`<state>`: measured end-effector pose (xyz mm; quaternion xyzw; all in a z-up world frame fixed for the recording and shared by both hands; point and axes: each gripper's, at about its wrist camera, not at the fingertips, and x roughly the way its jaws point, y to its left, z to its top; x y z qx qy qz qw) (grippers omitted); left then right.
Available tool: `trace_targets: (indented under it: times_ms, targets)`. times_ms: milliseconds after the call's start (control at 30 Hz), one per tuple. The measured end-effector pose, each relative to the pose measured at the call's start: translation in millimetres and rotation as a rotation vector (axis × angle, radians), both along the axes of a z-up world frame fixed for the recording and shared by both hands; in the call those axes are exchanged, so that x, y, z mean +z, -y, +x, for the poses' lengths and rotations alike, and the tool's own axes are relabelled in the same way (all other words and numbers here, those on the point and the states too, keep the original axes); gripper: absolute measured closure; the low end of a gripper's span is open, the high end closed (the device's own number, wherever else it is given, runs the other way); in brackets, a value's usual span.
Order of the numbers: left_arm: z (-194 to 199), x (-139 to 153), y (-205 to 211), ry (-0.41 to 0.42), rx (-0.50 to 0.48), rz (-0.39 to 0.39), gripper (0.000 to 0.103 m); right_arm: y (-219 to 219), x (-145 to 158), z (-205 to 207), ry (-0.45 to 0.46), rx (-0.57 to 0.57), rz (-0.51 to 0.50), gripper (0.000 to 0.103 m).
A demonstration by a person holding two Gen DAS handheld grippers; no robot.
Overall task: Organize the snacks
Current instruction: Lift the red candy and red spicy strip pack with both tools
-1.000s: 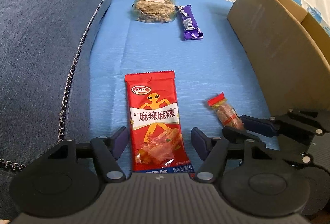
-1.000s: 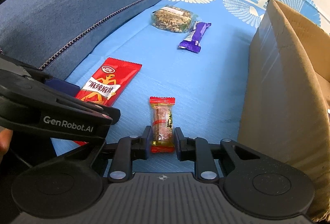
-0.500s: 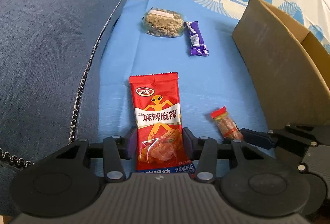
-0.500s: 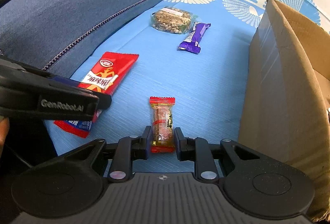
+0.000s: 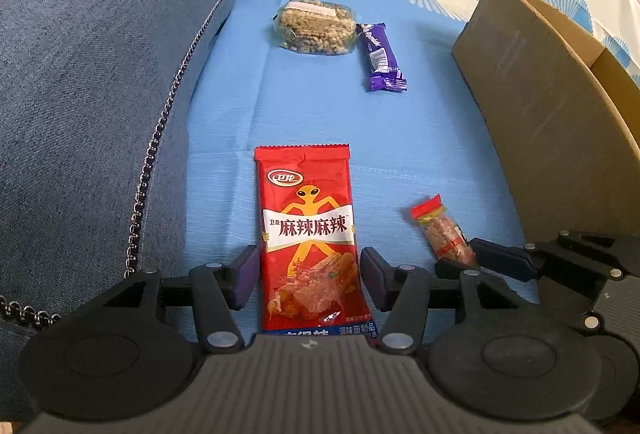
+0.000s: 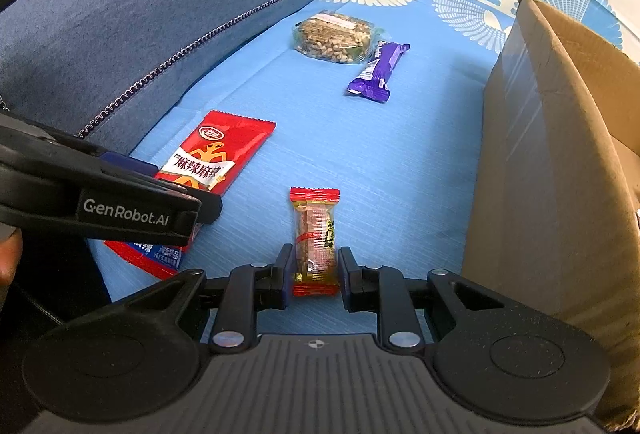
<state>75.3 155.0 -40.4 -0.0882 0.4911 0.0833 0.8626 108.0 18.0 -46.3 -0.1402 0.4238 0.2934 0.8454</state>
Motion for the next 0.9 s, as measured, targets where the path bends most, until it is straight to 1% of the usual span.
trace_targets:
  times_ms: [367,900]
  targets:
    - [2.4,-2.1,2.9,-0.009,-0.008,0.013,0.041,-0.7,-0.1,0.3,0.000,-0.001,0.000,0.079]
    - [2.0,-1.9,5.9,-0.010,-0.015,0.045,0.051,3.7,3.6,0.2,-0.004,0.001,0.021,0.080]
